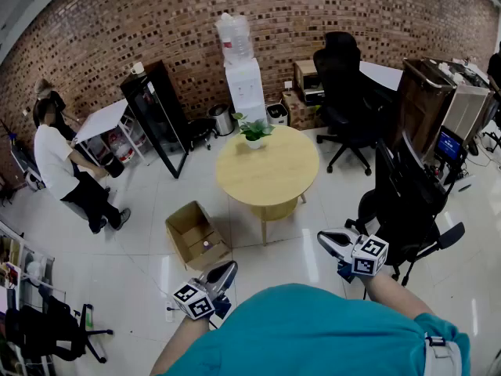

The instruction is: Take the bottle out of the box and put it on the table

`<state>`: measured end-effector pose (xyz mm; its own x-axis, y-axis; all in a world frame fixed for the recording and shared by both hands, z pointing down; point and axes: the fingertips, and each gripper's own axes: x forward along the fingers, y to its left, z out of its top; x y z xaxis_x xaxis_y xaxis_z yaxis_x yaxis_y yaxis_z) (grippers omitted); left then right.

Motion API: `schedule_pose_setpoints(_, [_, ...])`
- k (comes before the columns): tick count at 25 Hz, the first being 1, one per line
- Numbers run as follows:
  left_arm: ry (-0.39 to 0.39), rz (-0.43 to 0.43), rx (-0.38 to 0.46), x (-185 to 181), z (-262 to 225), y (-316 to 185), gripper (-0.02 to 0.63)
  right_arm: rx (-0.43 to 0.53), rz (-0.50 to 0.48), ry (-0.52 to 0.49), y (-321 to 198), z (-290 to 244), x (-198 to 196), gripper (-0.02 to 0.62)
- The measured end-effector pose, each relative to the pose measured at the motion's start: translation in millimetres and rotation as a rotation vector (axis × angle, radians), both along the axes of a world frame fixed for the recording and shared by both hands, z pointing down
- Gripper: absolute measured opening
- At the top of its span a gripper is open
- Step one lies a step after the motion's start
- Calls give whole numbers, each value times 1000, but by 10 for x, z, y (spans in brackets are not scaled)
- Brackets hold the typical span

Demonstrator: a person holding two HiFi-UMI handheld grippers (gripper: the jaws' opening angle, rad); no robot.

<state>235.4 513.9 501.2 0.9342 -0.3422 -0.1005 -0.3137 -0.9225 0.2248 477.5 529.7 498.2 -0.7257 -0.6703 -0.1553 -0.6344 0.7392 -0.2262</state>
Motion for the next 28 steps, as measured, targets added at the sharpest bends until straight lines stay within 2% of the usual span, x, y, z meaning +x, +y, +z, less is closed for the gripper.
schedule_pose_setpoints(13, [-27, 17, -9, 797, 31, 81, 0, 9, -9, -3, 127, 50, 755, 5])
schedule_pose_setpoints(19, [-25, 2, -42, 1118, 64, 162, 0, 0, -27, 1, 137, 112, 1029, 5])
schedule_pose_setpoints(25, [-23, -7, -66, 1167, 206, 45, 0, -20, -32, -21, -58, 227, 1096, 5])
schedule_pose_setpoints(28, [-2, -6, -62, 979, 334, -175, 0, -21, -43, 13, -265, 347, 893, 5])
